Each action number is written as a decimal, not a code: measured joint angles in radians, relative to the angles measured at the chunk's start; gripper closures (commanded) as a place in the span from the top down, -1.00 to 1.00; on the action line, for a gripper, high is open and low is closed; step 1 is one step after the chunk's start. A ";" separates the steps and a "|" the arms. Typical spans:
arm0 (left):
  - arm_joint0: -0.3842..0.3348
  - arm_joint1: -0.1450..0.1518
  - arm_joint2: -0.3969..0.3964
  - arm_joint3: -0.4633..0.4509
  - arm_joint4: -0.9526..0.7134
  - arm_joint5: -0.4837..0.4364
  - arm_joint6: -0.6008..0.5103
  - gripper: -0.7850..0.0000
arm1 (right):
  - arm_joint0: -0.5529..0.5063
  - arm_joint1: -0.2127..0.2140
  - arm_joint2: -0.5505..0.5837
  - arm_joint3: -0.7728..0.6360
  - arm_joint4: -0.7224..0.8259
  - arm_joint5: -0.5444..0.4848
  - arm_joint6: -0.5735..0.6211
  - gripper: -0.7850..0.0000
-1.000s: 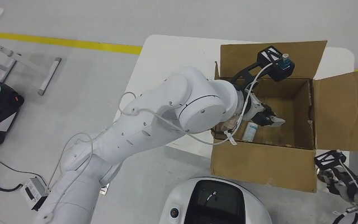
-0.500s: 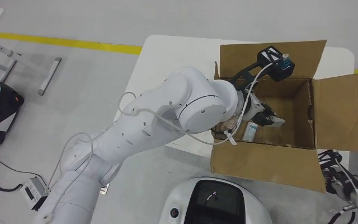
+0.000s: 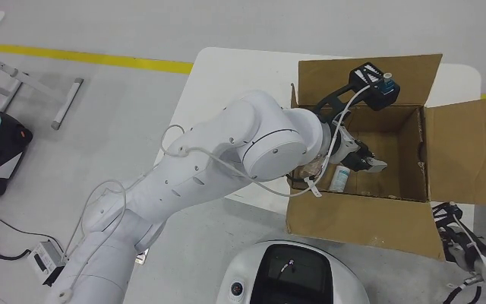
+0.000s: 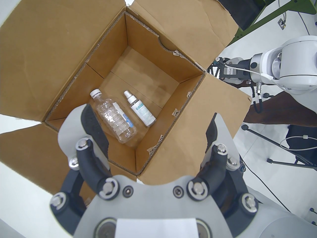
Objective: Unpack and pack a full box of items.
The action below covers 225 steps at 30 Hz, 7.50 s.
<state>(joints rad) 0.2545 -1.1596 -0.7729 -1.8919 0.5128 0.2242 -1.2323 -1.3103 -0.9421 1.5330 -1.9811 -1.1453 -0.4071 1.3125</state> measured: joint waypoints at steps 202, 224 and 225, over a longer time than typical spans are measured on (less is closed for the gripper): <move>0.555 0.123 -0.458 -0.252 0.434 -0.318 -0.009 -1.00 | 0.286 -0.016 -0.133 0.218 0.628 -0.107 -0.673 -1.00; 0.301 0.047 -0.120 0.013 0.369 -0.372 0.127 -1.00 | 0.184 0.016 0.164 0.234 0.652 -0.028 -0.748 -1.00; 0.295 0.044 -0.108 0.025 0.372 -0.371 0.128 -1.00 | 0.180 0.016 0.162 0.233 0.649 -0.027 -0.749 -1.00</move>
<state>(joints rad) 0.5494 -1.1158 -0.8808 -1.8668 0.8850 -0.1471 -1.1046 -1.1303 -0.9263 1.6950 -1.7479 -0.4965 -0.4340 0.5632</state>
